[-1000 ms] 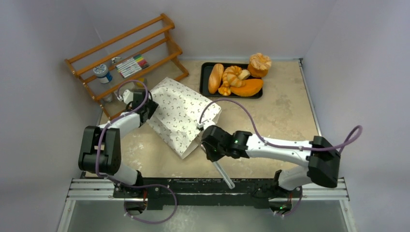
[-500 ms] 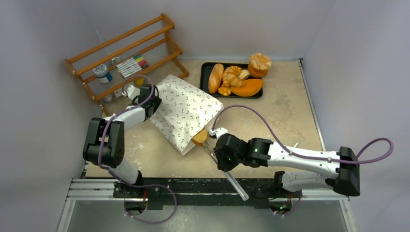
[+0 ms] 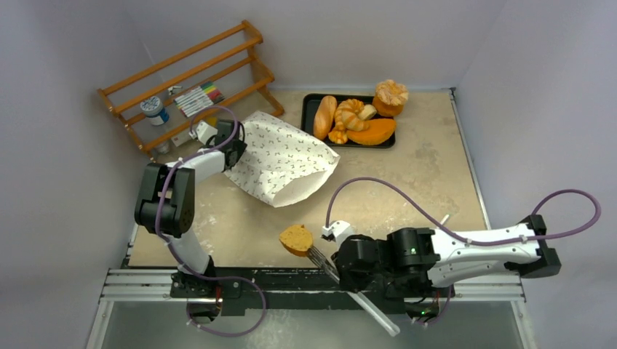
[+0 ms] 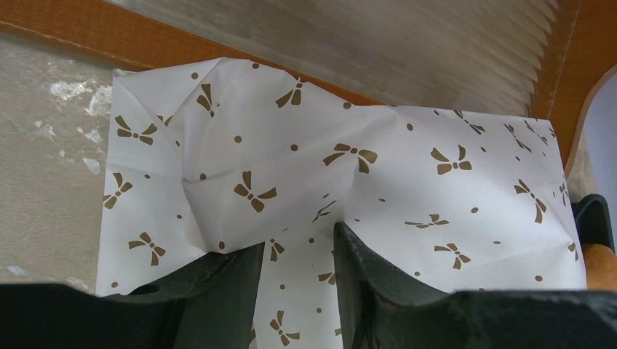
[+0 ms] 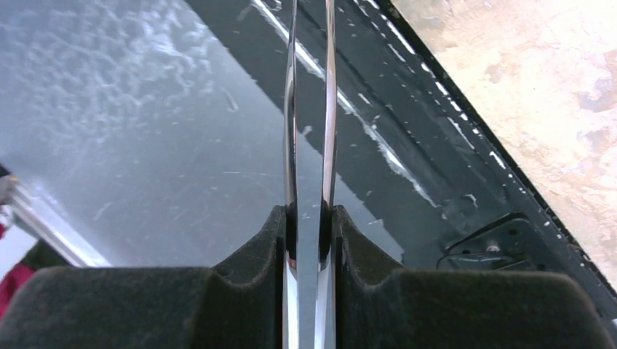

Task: Take the fake bread out of the paper bag

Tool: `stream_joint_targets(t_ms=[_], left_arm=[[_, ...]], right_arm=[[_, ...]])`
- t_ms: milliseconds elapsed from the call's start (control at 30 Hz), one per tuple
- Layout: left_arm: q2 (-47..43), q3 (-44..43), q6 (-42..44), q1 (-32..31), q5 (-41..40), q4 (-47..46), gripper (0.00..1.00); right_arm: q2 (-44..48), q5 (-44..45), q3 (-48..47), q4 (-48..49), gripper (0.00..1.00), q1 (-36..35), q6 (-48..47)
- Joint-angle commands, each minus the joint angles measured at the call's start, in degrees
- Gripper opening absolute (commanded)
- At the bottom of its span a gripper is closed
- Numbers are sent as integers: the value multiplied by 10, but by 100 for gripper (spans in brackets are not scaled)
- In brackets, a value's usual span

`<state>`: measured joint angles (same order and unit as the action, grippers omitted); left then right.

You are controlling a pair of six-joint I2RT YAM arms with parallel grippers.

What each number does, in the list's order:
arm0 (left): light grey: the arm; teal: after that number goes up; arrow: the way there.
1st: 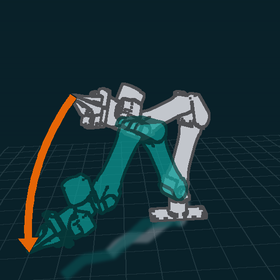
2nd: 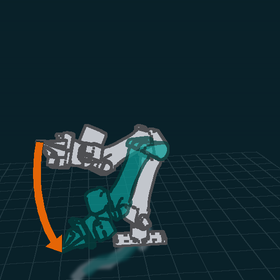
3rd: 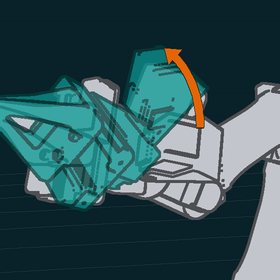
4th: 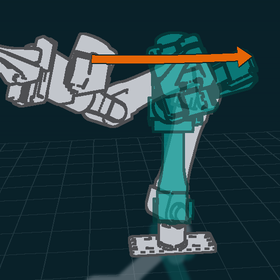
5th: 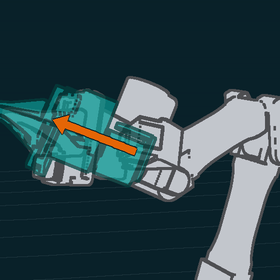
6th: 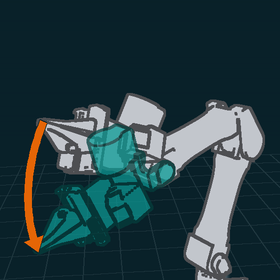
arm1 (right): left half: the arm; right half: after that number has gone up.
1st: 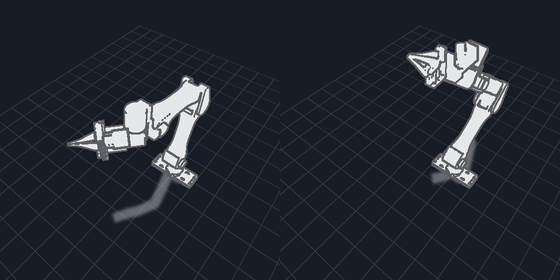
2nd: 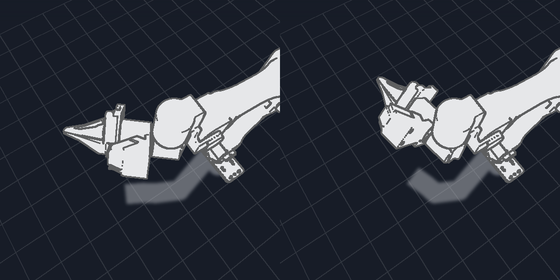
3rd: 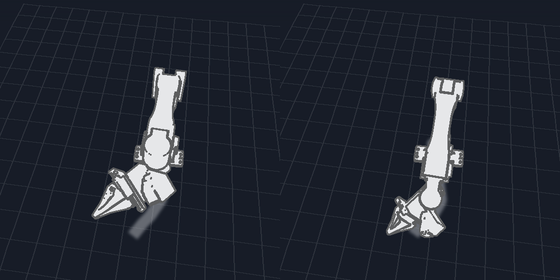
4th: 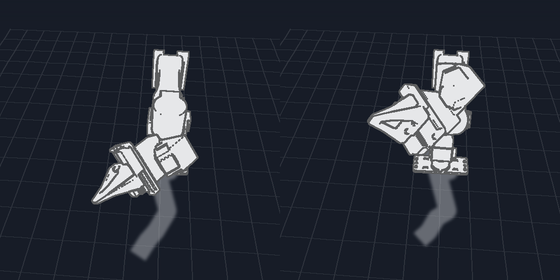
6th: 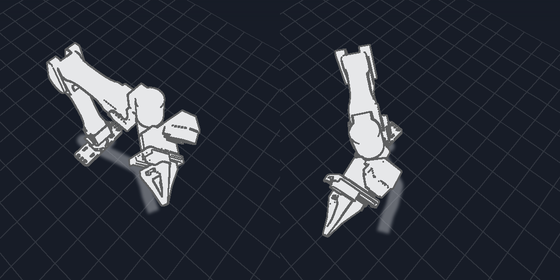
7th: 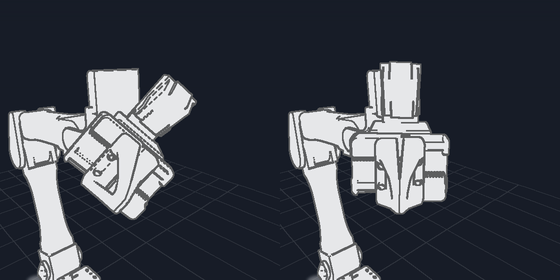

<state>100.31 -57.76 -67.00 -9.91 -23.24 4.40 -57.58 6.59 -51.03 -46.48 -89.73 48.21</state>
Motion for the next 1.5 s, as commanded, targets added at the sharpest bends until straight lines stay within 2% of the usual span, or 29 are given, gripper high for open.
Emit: stream_joint_targets(t_ms=[0,233,333,467,767,1100,1467], left_arm=[[9,-10,5,3,-43,-17,40],[-36,54,21,3,-51,-26,40],[-66,89,21,2,-53,-31,40],[-108,128,26,1,-57,-29,40],[-196,166,47,1,-44,-17,42],[-260,159,66,1,-24,5,49],[-298,147,73,1,-12,15,50]], right_arm=[[16,48,-84,-40,0,-16,53],[-12,168,-178,-72,0,-17,69],[-48,229,-222,-102,0,-12,104],[-99,261,-262,-89,0,45,77],[-166,194,-250,91,0,277,-112],[-260,127,-267,197,0,509,-215],[-338,54,-303,228,0,659,-261]])
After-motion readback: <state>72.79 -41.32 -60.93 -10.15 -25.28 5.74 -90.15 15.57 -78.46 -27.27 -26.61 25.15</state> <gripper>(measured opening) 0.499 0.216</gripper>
